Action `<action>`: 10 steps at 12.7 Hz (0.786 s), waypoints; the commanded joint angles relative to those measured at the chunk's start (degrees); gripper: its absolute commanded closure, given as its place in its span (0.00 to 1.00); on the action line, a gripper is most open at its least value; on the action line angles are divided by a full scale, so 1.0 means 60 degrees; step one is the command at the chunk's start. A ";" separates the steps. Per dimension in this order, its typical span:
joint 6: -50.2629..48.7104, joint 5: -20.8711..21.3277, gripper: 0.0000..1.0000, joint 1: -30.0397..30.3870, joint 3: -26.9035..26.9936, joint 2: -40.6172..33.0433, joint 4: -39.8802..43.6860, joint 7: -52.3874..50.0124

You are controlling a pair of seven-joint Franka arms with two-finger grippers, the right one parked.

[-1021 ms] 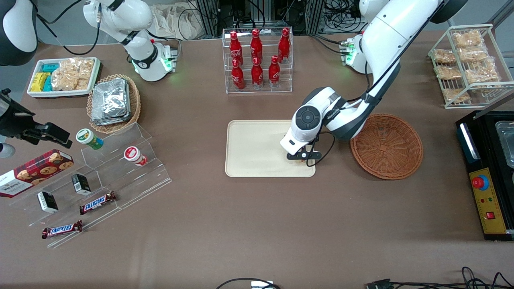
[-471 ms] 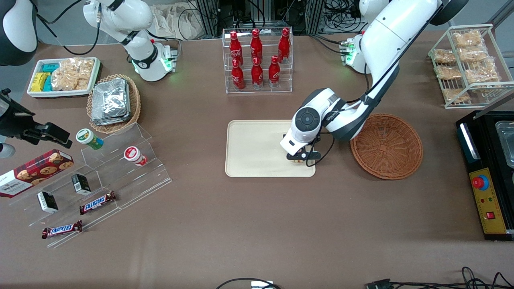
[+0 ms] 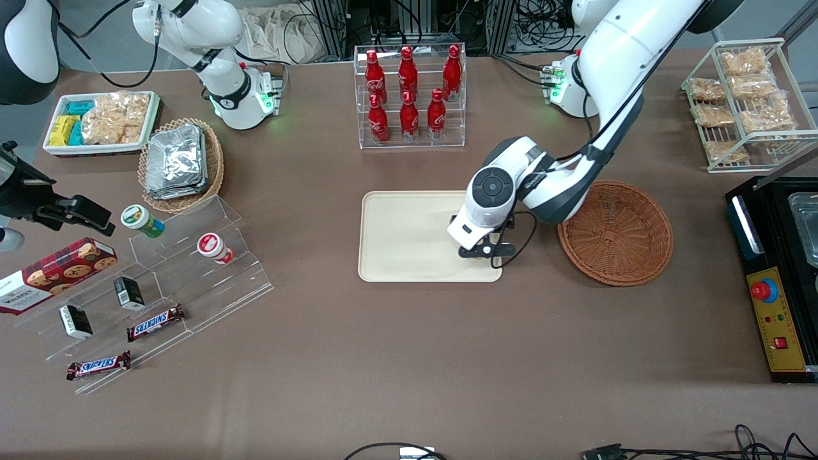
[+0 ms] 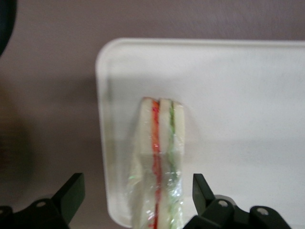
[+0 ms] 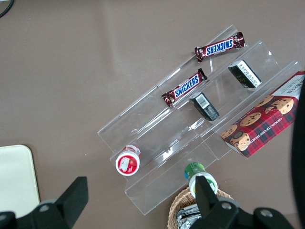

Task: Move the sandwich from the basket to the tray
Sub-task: 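Lower the sandwich onto the white tray with the left gripper, then open the left gripper to release the sandwich and lift away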

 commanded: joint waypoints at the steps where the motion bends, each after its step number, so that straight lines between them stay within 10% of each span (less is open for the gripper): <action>1: -0.1944 -0.0636 0.00 0.0153 -0.0005 -0.1135 0.0968 0.0363; 10: -0.4438 -0.2705 0.00 -0.0389 0.4737 -0.5988 -0.0144 0.5272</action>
